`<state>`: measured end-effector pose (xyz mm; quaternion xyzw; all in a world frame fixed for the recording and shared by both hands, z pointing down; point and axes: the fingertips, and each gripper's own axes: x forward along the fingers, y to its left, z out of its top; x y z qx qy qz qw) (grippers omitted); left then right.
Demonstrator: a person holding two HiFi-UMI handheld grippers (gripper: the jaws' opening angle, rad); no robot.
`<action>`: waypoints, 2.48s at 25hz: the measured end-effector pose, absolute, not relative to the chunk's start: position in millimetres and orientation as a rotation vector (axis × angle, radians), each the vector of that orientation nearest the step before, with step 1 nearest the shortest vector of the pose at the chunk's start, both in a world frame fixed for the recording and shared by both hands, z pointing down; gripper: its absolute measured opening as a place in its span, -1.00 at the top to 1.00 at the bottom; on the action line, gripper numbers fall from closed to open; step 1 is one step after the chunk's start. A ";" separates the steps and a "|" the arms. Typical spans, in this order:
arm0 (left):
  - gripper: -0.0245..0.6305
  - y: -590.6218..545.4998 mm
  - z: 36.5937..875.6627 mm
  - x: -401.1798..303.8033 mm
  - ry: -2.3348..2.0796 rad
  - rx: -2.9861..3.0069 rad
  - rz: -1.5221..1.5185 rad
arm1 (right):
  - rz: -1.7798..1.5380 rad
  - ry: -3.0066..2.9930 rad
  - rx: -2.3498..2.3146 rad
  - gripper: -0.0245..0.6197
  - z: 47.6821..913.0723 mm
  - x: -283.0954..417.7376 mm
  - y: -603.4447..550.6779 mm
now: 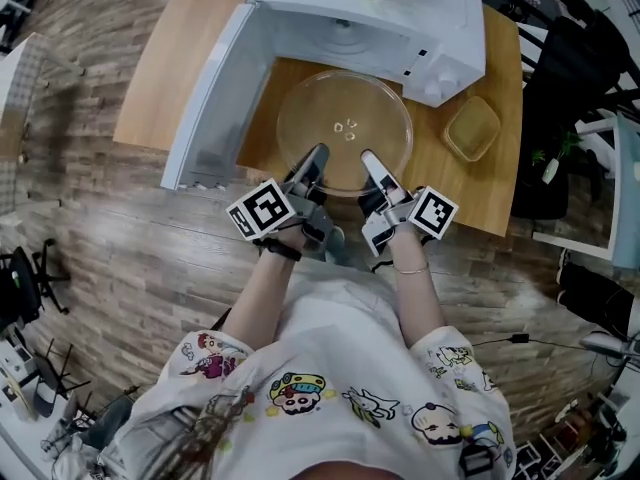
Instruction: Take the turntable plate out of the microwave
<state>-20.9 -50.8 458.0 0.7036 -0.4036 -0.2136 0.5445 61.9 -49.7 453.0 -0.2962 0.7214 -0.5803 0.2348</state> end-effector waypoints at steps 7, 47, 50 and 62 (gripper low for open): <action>0.75 -16.6 443.0 -16.1 -0.915 1.695 -0.514 | -1.564 2.033 -0.808 0.70 437.5 66.2 -16.0; 0.74 82.1 379.9 -16.3 -0.749 1.808 -0.430 | -1.449 2.190 -0.801 0.68 371.1 62.2 80.5; 0.74 83.3 376.4 -20.0 -0.746 1.819 -0.434 | -1.443 2.188 -0.798 0.68 367.7 58.8 81.8; 0.74 73.9 376.2 -17.4 -0.708 1.838 -0.415 | -1.432 2.177 -0.818 0.67 368.4 60.4 75.0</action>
